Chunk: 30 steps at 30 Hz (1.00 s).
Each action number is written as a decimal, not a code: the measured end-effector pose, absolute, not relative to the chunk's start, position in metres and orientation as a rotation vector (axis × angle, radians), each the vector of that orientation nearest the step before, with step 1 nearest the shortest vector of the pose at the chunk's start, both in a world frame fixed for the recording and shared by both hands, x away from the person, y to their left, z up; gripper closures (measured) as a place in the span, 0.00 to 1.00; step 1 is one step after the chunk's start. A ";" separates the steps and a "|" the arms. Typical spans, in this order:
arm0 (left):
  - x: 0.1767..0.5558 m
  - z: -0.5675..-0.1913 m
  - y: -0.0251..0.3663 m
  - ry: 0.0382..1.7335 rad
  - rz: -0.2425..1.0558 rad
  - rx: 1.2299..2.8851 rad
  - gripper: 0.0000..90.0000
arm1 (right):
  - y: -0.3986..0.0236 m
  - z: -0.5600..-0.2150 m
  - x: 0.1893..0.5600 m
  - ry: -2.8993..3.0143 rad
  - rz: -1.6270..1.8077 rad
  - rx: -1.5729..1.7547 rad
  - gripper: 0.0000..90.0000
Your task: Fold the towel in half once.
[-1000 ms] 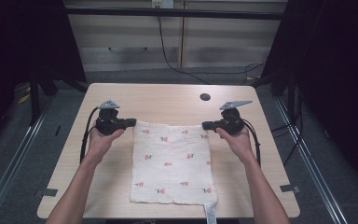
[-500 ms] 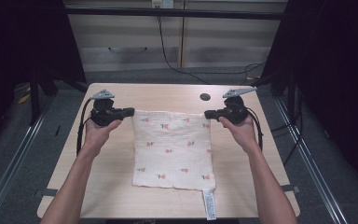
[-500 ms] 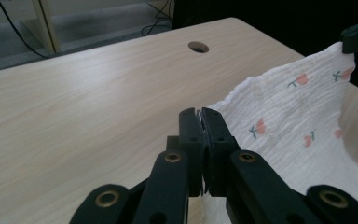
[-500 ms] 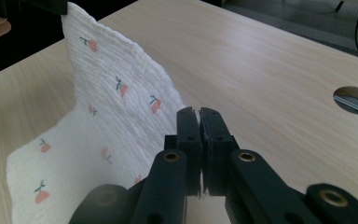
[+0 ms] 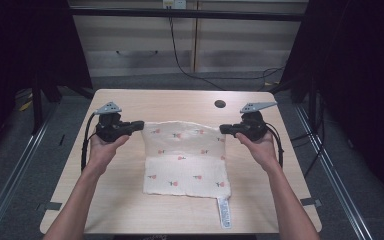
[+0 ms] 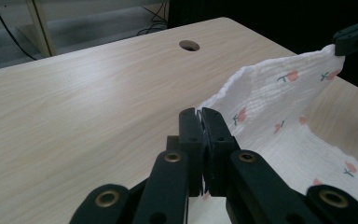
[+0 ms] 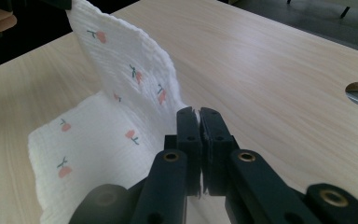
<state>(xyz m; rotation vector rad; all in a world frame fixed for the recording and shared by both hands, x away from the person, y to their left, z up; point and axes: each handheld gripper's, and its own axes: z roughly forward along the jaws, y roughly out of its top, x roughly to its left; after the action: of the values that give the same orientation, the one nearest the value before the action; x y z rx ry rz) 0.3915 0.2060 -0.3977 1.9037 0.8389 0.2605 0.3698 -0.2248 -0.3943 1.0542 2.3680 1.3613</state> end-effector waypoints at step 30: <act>0.308 -0.419 0.222 0.708 0.285 1.928 0.98 | -0.238 -0.432 0.290 2.386 1.433 1.024 0.97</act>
<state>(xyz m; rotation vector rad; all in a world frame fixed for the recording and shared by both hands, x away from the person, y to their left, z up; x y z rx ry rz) 0.3077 0.2224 -0.4194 1.9278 0.7082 0.2851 0.2901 -0.2376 -0.4322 1.0242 2.3863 1.4328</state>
